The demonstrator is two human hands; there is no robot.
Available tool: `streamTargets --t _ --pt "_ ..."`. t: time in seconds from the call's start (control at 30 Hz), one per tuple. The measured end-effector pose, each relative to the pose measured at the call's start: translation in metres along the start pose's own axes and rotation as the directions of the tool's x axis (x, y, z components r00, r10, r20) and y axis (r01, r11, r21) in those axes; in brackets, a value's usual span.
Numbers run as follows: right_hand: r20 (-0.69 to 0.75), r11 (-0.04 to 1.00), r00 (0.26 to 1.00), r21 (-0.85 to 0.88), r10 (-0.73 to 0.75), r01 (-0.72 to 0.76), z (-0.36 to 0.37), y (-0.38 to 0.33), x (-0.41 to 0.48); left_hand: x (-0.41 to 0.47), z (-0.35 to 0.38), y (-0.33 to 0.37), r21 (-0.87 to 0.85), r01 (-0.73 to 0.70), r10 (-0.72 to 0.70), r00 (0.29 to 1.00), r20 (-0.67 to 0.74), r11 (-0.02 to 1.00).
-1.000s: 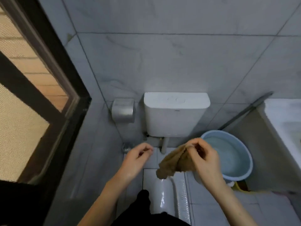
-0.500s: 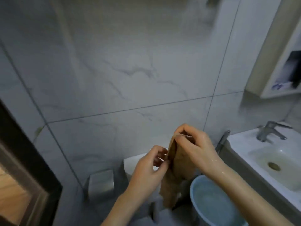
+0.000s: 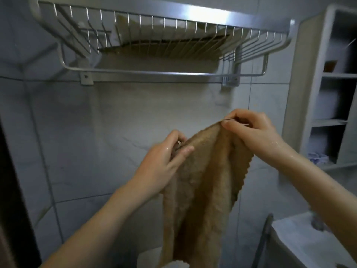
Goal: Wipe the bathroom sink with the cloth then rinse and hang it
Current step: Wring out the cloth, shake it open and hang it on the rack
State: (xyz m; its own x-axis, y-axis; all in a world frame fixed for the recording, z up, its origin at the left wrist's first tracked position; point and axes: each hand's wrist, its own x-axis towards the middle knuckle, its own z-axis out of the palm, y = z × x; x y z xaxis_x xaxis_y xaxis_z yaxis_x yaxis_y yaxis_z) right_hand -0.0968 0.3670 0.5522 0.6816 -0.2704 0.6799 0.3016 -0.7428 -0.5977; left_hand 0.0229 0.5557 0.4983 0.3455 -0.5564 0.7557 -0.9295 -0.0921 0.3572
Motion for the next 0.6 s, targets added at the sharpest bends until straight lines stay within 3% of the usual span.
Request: streamTargets --t 0.13,0.37,0.47,0.6 --pt "-0.029 0.992 0.994 -0.078 -0.104 0.102 -0.017 -0.022 0.034 0.031 -0.050 0.000 0.208 -0.017 0.019 1.000 -0.008 0.978" --pt "-0.115 0.989 0.984 0.038 -0.134 0.140 -0.037 -0.045 0.085 0.061 -0.127 0.025 0.364 -0.090 0.114 0.992 -0.045 0.927" --pt "-0.112 0.985 0.980 0.035 -0.165 0.170 -0.032 -0.051 0.103 0.083 -0.154 0.027 0.433 -0.038 0.097 0.989 -0.115 0.901" --pt "-0.142 0.981 0.974 0.053 -0.177 0.186 -0.014 -0.056 0.130 0.105 -0.186 0.017 0.534 -0.025 0.187 0.950 -0.250 0.845"
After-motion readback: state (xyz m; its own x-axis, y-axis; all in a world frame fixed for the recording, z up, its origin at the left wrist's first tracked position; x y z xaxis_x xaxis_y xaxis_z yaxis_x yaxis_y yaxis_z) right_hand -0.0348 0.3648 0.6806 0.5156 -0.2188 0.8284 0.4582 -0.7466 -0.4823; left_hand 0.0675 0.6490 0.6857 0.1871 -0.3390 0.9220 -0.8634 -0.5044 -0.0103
